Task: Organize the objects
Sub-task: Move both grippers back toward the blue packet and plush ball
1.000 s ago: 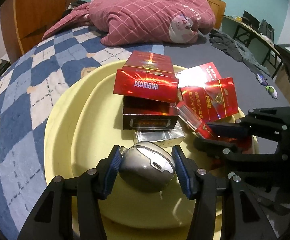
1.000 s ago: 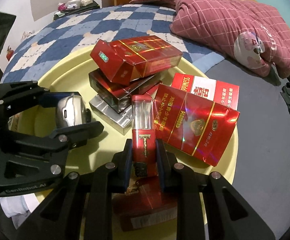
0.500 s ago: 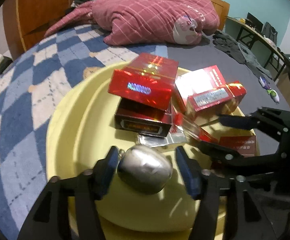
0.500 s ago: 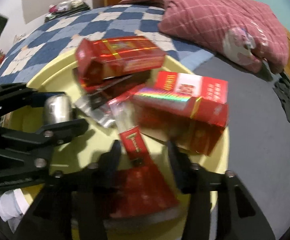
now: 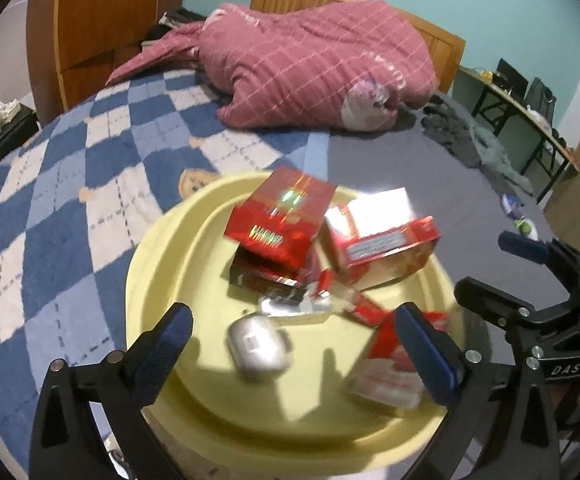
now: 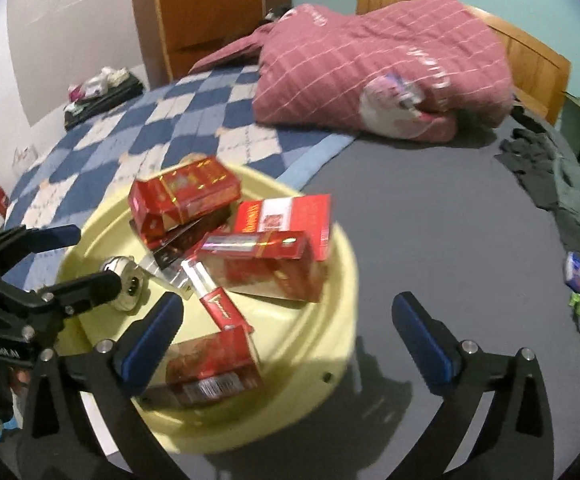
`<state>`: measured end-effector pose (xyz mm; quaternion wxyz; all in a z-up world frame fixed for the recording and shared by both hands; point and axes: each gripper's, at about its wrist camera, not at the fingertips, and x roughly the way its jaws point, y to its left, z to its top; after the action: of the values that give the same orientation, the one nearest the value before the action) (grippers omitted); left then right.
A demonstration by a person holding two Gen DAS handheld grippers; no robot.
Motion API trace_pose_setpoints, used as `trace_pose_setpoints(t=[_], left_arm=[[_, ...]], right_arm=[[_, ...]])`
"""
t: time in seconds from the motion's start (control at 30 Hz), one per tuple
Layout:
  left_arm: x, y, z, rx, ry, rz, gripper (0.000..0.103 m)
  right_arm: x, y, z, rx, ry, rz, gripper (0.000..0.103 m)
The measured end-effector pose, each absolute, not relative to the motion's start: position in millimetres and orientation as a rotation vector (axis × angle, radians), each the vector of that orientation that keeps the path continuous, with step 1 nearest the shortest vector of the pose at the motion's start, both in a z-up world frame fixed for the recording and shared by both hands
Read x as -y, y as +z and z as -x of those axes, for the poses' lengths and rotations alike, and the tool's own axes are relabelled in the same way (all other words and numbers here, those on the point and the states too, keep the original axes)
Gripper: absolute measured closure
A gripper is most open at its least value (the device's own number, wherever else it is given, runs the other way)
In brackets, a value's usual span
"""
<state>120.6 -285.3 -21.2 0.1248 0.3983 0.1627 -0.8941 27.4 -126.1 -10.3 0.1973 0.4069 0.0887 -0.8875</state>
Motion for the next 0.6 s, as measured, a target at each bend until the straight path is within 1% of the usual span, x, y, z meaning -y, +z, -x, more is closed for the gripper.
trace_pose_setpoints(t=[0.13,0.27,0.37,0.6], left_arm=[[264.7,12.4,-124.9,-0.433,-2.662,-1.092,0.0],[231.9,40.4,-127.4,-0.309,-2.71,-1.035,0.0],[206.3,51.9,-127.6,-0.217,-2.736,-1.003,0.0],[154.2,60.9,-106.0,-0.181,-2.8,-1.004,0.0]], right_arm=[[98.4,13.8,-37.8,-0.237,-2.538,-1.106,0.0],[62.6,36.3,-49.7,-0.206,-2.612,-1.073,0.0],[35.4,49.6,-58.2,-0.198,-2.663,-1.06,0.0],[-32.2,71.3,-72.4,-0.16,-2.798,-1.035,0.0]])
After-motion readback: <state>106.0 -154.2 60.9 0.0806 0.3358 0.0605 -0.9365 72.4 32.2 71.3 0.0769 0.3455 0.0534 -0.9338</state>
